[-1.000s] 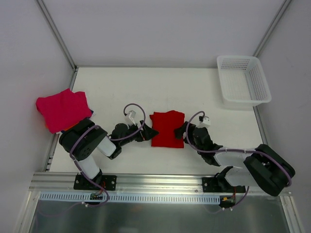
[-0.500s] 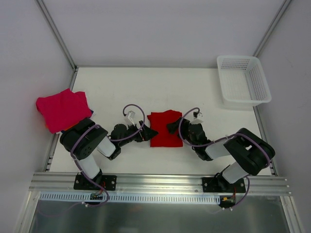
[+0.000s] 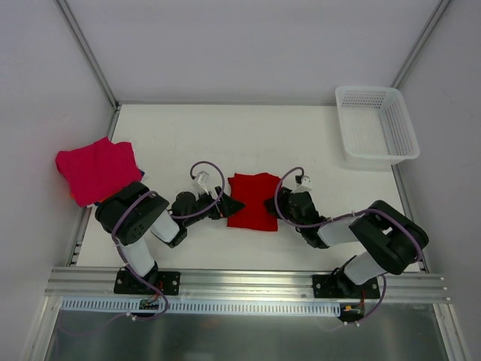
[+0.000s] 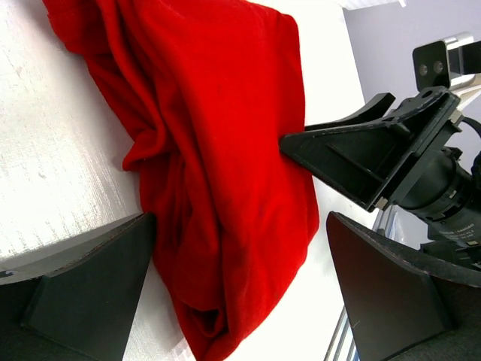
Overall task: Fold and stack the t-shirts
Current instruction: Neatly place the folded tshirt to the corner
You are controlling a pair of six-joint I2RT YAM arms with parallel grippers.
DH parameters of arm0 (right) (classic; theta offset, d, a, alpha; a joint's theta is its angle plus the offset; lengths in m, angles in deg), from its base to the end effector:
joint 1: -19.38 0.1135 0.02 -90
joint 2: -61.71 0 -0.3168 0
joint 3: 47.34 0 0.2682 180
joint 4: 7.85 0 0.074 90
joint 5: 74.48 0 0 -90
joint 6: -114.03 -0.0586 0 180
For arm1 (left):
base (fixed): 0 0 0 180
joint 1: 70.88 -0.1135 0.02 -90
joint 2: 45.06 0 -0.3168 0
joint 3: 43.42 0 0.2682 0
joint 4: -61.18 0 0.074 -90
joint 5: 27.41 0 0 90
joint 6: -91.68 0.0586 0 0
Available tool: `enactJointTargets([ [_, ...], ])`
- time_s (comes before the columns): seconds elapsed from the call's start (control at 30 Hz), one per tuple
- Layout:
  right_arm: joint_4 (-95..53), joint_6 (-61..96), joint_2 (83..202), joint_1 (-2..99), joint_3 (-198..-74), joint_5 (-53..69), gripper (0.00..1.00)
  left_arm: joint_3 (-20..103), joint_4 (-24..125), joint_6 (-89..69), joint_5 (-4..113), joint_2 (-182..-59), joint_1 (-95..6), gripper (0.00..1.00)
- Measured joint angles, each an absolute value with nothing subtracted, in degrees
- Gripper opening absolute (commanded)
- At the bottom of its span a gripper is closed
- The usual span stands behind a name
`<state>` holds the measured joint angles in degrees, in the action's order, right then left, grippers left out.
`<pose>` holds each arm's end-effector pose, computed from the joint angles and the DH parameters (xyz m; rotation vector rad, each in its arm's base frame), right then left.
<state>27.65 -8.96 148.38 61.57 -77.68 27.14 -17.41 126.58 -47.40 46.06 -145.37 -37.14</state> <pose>0.2103 0.1747 0.1598 -0.0204 1.9870 0.6739 0.2218 -0.1682 0.1469 -0.0195 1.9077 -1.2777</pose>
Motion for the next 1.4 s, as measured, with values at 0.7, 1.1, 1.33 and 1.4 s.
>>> enactJointTargets([
  [0.7, 28.4, -9.2, 151.5, 62.3, -78.8, 27.3, 0.0, -17.2, 124.0, -46.6, 45.0, -144.4, -37.3, 0.99],
  [1.1, 28.6, -9.4, 152.9, 62.7, -80.0, 27.3, 0.0, -14.5, 109.1, -43.8, 48.5, -137.9, -37.2, 0.99],
  [1.33, 27.8, -9.3, 152.7, 63.1, -80.3, 27.5, 0.0, -9.1, 120.6, -45.5, 44.1, -150.1, -37.2, 0.98],
  [1.4, 27.2, -9.2, 152.3, 63.1, -80.4, 27.8, 0.0, -9.0, 124.6, -45.8, 43.3, -152.2, -37.3, 0.98],
])
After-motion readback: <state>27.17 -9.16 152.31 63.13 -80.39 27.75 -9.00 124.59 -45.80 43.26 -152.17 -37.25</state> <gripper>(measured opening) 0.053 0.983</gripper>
